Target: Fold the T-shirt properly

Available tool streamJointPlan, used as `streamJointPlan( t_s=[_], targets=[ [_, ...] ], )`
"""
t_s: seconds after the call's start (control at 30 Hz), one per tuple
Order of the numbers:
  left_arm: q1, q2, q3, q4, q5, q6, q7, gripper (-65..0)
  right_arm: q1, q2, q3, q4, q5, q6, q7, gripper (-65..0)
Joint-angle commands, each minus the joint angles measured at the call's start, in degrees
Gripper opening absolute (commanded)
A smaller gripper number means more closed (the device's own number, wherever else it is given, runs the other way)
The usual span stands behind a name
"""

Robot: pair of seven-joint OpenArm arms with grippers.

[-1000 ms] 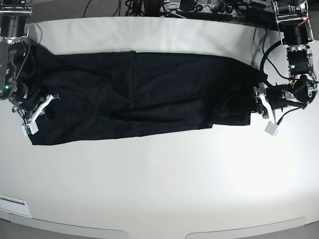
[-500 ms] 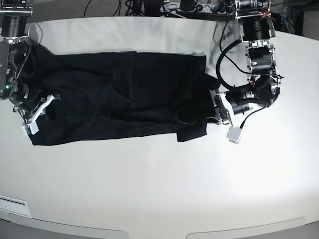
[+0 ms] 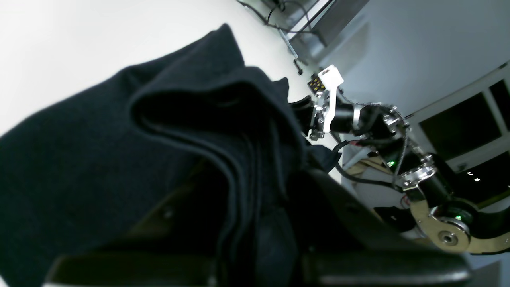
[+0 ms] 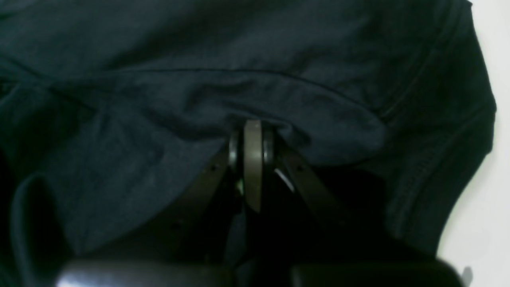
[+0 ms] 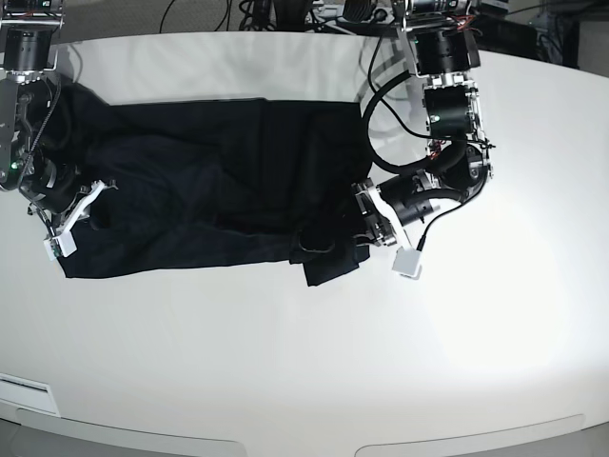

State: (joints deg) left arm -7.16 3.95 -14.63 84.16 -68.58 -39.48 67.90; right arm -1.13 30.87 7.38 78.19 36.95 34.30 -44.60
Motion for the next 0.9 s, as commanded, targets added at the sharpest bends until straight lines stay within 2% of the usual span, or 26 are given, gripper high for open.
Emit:
streamJointPlan(
  t_s=[0.0, 0.17, 0.27, 0.3, 0.33, 0.57, 0.7, 0.87],
  targets=[
    [-1.11, 0.26, 0.17, 0.35, -1.88, -0.52, -1.09, -65.0, -0.28, 0.24, -0.26, -0.15, -0.74, 0.9, -4.11, -65.0],
    [-1.14, 0.87, 3.1, -1.81, -1.84, -0.52, -2.16, -65.0, -0.15, 0.26, -0.26, -0.15, -0.72, 0.9, -4.35, -65.0],
    [-1.14, 0.85, 6.54, -1.81, -1.81, -0.52, -4.81, -37.3, -0.15, 0.26, -0.26, -0.15, -0.63, 0.9, -4.52, -65.0],
    [-1.14, 0.85, 7.85, -1.81, -1.81, -0.52, -6.21, -30.5, -0.15, 0.26, -0.26, -0.15, -0.48, 0.9, -4.68, -65.0],
    [-1.14, 0.85, 9.18, -1.81, -1.77, -0.52, -7.34, -28.0, -0.15, 0.26, -0.28, -0.15, -0.2, 0.9, -5.11, -65.0],
    [-1.16, 0.85, 14.1, -1.79, 1.9, -0.52, -9.81, -27.9, -0.15, 0.28, -0.26, -0.15, 2.23, 2.14, -7.37, -65.0],
    [-1.33, 0.85, 14.1, -1.77, 0.35, -0.52, -14.97, -28.0, -0.15, 0.28, -0.26, -0.15, 2.27, 2.14, -7.32, -63.2],
    [-3.72, 2.45, 13.9, -1.73, -6.47, -0.52, -9.94, -28.0, -0.15, 0.28, -0.26, -0.15, 2.27, 2.14, -7.3, -63.2]
  ],
)
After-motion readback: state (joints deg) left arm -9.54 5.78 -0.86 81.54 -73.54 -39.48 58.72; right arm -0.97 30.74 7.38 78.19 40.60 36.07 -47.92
